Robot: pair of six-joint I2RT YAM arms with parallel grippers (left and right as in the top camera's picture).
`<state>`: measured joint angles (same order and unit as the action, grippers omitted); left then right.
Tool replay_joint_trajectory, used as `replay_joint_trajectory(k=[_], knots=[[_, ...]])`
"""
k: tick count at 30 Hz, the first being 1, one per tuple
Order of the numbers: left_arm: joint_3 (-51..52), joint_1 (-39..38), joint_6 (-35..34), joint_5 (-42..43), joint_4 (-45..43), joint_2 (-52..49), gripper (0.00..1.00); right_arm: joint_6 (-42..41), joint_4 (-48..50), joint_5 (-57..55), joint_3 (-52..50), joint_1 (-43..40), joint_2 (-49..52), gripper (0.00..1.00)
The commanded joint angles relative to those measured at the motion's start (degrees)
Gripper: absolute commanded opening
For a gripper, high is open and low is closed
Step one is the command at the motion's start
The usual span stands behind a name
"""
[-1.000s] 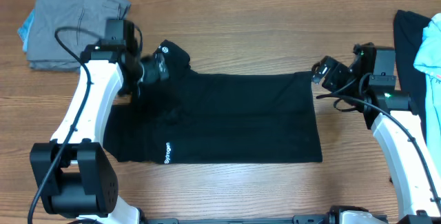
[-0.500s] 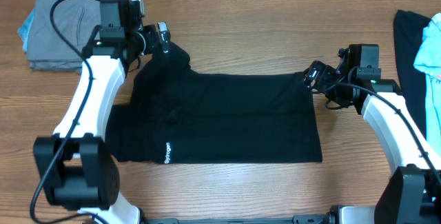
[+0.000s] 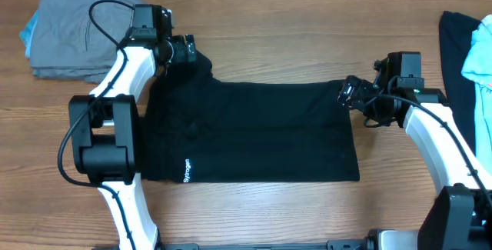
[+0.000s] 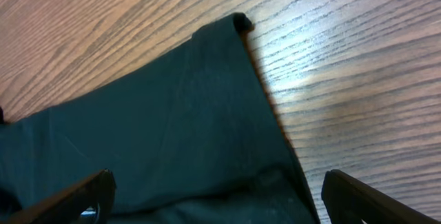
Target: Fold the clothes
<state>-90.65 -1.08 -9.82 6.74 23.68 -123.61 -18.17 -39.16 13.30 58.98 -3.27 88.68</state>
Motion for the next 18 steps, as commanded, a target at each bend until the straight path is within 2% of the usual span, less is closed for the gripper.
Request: replay_joint_trajectory(k=[1, 8, 14, 18], knots=[[-2.1, 0.2, 2.3, -5.3, -1.1, -1.8, 1.00, 0.7, -0.1, 0.3, 1.1, 0.0, -0.3, 1.00], [-2.1, 0.2, 7.1, -7.0, -3.6, -4.2, 0.93, 0.7, -0.2, 0.3, 1.1, 0.0, -0.3, 1.00], [-2.1, 0.2, 8.6, -6.7, -3.2, -5.9, 1.00, 0.6, -0.2, 0.3, 1.1, 0.0, -0.3, 1.00], [-2.1, 0.2, 8.6, -6.6, -3.1, -6.4, 0.96, 0.1, 0.1, 0.3, 1.1, 0.0, -0.3, 1.00]])
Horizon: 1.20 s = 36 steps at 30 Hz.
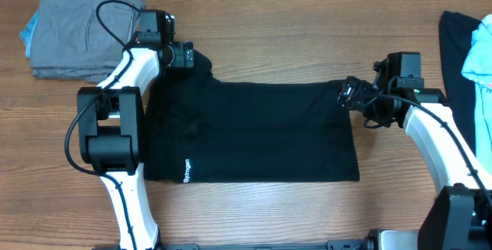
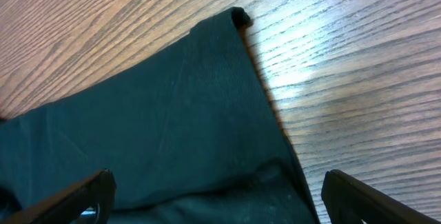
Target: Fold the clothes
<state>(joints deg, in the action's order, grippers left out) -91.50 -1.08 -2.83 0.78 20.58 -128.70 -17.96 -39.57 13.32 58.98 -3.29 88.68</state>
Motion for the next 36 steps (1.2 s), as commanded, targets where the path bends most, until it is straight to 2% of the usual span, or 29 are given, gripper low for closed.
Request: replay_joint_trajectory(k=[1, 4, 12, 13, 16, 19, 21, 22, 24, 27, 32, 36], knots=[[-1.2, 0.2, 1.6, -0.2, 0.0, -1.3, 0.92, -0.2, 0.5, 0.3, 1.1, 0.1, -0.3, 1.00], [-1.2, 0.2, 1.6, 0.4, -0.1, -1.3, 0.78, -0.2, 0.7, 0.3, 1.1, 0.1, -0.3, 1.00], [-1.2, 0.2, 1.6, 0.4, 1.3, -1.3, 0.22, -2.2, 2.7, 0.3, 1.1, 0.1, 0.0, 1.00], [-1.2, 0.2, 1.6, 0.5, 1.6, -1.3, 0.18, -2.2, 3.1, 0.4, 1.1, 0.1, 0.1, 1.00], [-1.2, 0.2, 1.5, 0.7, 2.1, -1.3, 0.14, -2.2, 5.7, 0.5, 1.1, 0.1, 1.1, 1.00], [-1.2, 0.2, 1.5, 0.7, 2.1, -1.3, 0.16, -2.2, 7.2, 0.7, 1.1, 0.1, 2.8, 0.98], [-1.2, 0.2, 1.6, 0.7, 2.1, -1.3, 0.05, -2.0, 8.7, 0.9, 1.1, 0.4, 4.8, 0.97], [-1.2, 0.2, 1.5, 0.7, 2.1, -1.3, 0.04, -1.5, 9.6, 0.9, 1.1, 0.5, 5.9, 0.96], [-1.2, 0.2, 1.5, 0.7, 2.1, -1.3, 0.05, -0.8, 11.3, 0.5, 1.1, 0.7, 8.0, 0.95], [-1.2, 0.2, 1.5, 0.7, 2.3, -1.3, 0.12, 1.7, 13.9, -3.1, 1.1, 1.5, 10.3, 0.95], [-1.2, 0.2, 1.4, 0.8, 2.5, -1.3, 0.04, 3.6, 17.4, -9.4, 1.2, 4.2, 12.1, 0.95], [-1.2, 0.2, 1.4, 0.8, 2.7, -1.3, 0.04, 4.5, 20.6, -11.4, 1.2, 6.4, 13.4, 0.95]])
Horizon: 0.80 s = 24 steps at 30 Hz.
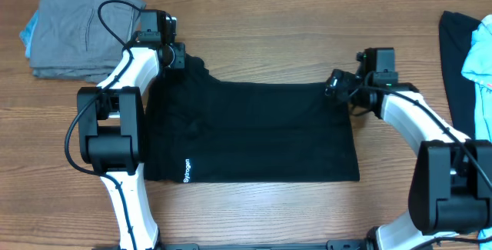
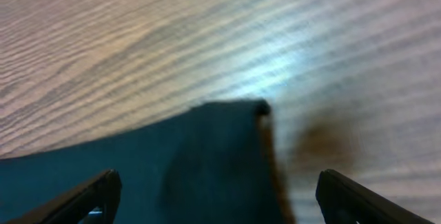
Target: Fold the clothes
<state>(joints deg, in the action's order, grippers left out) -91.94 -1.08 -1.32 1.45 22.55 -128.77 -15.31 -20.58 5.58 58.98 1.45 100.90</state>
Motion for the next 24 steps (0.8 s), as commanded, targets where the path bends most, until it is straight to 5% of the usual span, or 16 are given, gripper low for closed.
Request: replay_joint_trajectory(k=[1, 24], knots=[[-0.8, 0.2, -0.2, 0.1, 0.8, -1.2, 0.04, 1.9, 2.2, -4.4, 1.2, 2.0, 1.7, 0.95], [-0.8, 0.2, -0.2, 0.1, 1.6, -1.2, 0.04, 1.7, 7.9, -9.0, 1.2, 2.7, 6.0, 0.73]])
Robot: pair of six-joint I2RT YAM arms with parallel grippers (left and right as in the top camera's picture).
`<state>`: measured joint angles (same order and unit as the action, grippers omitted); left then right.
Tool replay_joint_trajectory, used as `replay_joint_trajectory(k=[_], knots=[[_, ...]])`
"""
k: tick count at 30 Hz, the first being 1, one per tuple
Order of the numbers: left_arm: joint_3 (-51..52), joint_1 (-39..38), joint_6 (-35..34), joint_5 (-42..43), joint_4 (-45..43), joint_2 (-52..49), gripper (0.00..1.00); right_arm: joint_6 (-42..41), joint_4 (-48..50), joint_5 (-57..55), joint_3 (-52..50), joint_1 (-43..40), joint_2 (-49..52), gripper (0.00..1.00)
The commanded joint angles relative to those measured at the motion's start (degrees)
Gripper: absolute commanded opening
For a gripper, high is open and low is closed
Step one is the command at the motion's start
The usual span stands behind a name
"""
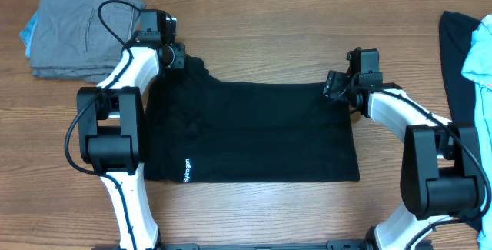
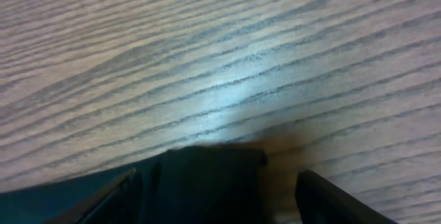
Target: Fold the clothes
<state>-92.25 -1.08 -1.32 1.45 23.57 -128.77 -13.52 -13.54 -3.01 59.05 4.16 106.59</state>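
Observation:
A black garment (image 1: 254, 131) with a small white logo (image 1: 187, 171) lies spread flat in the middle of the table. My right gripper (image 1: 332, 85) is low at its far right corner. In the right wrist view the gripper (image 2: 217, 186) is open, and its dark fingers (image 2: 103, 196) stand on either side of the cloth corner (image 2: 207, 172). My left gripper (image 1: 177, 57) sits at the garment's far left corner, where the cloth bunches up. From overhead its jaws are too small to read.
A folded grey garment (image 1: 73, 23) lies at the back left on something light blue (image 1: 28, 31). A dark navy cloth (image 1: 455, 50) and a light blue one (image 1: 478, 58) lie at the right edge. Bare wood surrounds the black garment.
My right gripper has shifted slightly left and farther back at the garment's far right corner, and sits lower over it. The corner now fills the gap between the open fingers. The left arm has not moved.
At first my right gripper stood open over the garment's right edge, with the left gripper at the far left corner. The left gripper then sat a little more to the left. The right gripper was then facing the far right corner, and now straddles it.

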Motion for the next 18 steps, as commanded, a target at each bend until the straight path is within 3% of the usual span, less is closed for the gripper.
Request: replay_joint_trajectory(k=[1, 3, 5, 8, 12, 18], knots=[[-0.5, 0.2, -0.2, 0.1, 0.6, -1.2, 0.04, -0.2, 1.1, -0.3, 1.1, 0.0, 0.3, 0.70], [-0.5, 0.2, -0.2, 0.1, 0.6, -1.2, 0.04, -0.2, 1.5, -0.3, 1.1, 0.0, 0.3, 0.44], [-0.5, 0.2, -0.2, 0.1, 0.6, -1.2, 0.04, -0.2, 1.7, -0.3, 1.1, 0.0, 0.3, 0.34], [-0.5, 0.2, -0.2, 0.1, 0.6, -1.2, 0.08, -0.2, 1.7, -0.2, 1.1, 0.0, 0.3, 0.29], [-0.5, 0.2, -0.2, 0.1, 0.1, -1.2, 0.04, -2.0, 1.7, 0.1, 1.1, 0.0, 0.3, 0.04], [-0.9, 0.2, -0.2, 0.2, 1.0, 1.2, 0.04, -3.2, 1.1, 0.0, 1.3, -0.2, 0.3, 0.04]])
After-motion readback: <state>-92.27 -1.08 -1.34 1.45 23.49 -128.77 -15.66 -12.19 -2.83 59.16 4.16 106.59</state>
